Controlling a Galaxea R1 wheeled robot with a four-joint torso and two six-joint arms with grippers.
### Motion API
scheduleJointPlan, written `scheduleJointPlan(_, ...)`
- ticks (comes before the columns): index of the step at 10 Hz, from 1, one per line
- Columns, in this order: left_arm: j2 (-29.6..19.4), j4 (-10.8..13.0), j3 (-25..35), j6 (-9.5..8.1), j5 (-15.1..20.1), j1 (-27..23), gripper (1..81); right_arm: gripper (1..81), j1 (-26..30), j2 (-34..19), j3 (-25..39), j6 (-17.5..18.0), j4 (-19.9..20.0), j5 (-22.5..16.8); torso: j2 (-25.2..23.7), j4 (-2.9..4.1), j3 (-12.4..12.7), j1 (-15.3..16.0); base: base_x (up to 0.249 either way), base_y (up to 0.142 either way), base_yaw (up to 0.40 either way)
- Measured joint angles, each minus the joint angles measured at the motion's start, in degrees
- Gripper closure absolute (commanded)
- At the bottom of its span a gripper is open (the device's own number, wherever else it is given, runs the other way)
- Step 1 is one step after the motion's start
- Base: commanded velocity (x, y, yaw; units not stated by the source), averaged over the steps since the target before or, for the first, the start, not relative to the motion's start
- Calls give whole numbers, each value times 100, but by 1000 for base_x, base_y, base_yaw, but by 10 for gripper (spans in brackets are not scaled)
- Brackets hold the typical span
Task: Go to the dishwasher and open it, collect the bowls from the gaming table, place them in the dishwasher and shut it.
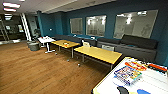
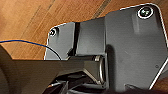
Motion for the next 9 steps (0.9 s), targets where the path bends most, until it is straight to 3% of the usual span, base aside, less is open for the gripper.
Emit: scheduleJointPlan(9,-18,0,-4,0,17,-22,10,10,0,16,-5,0,2,2,0,0,0,-2,0,0,-338)
